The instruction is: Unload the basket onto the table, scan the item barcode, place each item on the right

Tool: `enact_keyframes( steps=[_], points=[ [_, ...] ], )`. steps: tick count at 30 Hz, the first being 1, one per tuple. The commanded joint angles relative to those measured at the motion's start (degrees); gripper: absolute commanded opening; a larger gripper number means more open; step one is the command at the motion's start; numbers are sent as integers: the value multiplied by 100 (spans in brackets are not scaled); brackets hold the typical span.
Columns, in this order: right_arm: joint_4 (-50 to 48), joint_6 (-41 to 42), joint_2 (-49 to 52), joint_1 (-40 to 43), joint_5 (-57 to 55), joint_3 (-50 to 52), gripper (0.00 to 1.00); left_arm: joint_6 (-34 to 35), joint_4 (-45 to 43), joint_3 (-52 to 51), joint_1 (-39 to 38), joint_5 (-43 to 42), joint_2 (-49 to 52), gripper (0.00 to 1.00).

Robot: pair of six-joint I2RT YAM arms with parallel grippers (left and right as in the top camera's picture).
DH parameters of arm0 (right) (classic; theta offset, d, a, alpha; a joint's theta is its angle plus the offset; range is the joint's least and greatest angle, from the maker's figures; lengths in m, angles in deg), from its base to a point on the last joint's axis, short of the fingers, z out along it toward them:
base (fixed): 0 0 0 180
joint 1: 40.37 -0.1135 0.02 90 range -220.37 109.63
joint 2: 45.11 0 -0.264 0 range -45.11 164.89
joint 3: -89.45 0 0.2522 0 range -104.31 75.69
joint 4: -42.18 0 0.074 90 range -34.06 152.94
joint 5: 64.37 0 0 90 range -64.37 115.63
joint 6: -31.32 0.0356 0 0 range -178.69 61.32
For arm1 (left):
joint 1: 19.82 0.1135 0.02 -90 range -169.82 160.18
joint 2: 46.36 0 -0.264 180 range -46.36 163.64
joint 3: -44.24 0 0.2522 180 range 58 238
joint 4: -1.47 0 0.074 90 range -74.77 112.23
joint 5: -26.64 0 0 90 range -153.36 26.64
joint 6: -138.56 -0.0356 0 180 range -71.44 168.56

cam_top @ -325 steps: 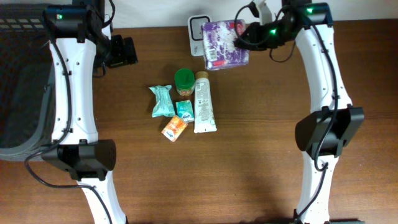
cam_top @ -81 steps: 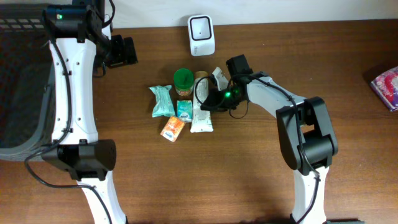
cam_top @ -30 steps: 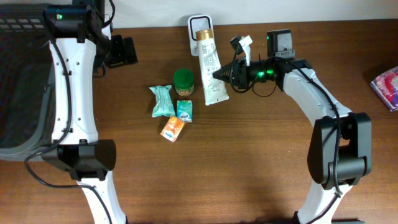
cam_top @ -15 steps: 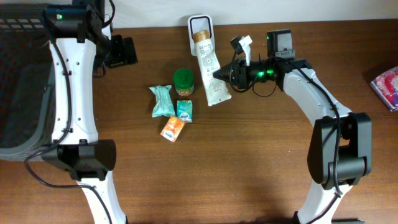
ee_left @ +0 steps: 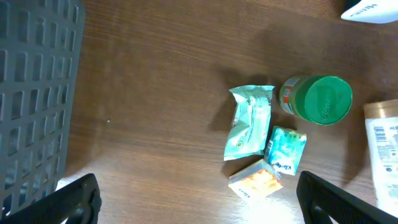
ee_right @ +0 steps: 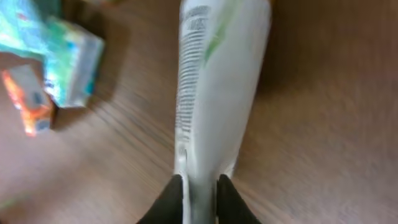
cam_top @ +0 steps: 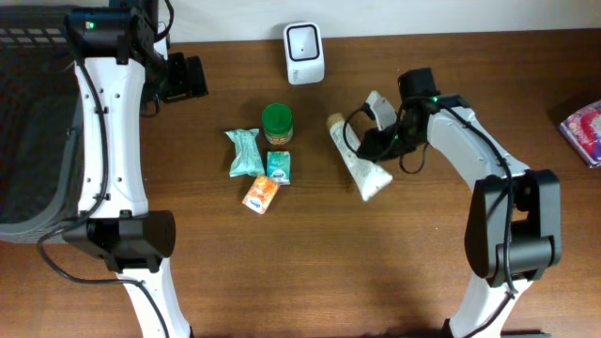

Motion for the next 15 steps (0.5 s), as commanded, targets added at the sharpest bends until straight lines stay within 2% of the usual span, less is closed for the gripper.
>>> enact_keyframes(
  steps=[1, 2, 3, 4, 7, 11, 14, 15],
  points=[
    [-74, -85, -190, -15, -341, 413, 21, -68, 7, 35, 11, 37, -96, 99],
    [-76, -85, -166, -15, -341, 461, 29, -68, 7, 35, 11, 37, -96, 99],
    [-70, -85, -131, -15, -341, 466, 56, -68, 7, 35, 11, 37, -96, 99],
    [-133, -85, -131, -15, -345, 466, 68, -68, 7, 35, 11, 37, -96, 99],
    [-599, -83, -131, -15, -326, 450, 84, -68, 7, 35, 11, 37, -96, 99],
    [-772, -44, 55, -92, -612, 474, 86, -68, 7, 35, 11, 37, -96, 99],
    [-767, -42, 474, -85, -769, 505, 83, -68, 7, 35, 11, 37, -96, 99],
    [-758, -42, 643, -85, -743, 505, 64, -68, 7, 35, 11, 37, -96, 99]
  ],
)
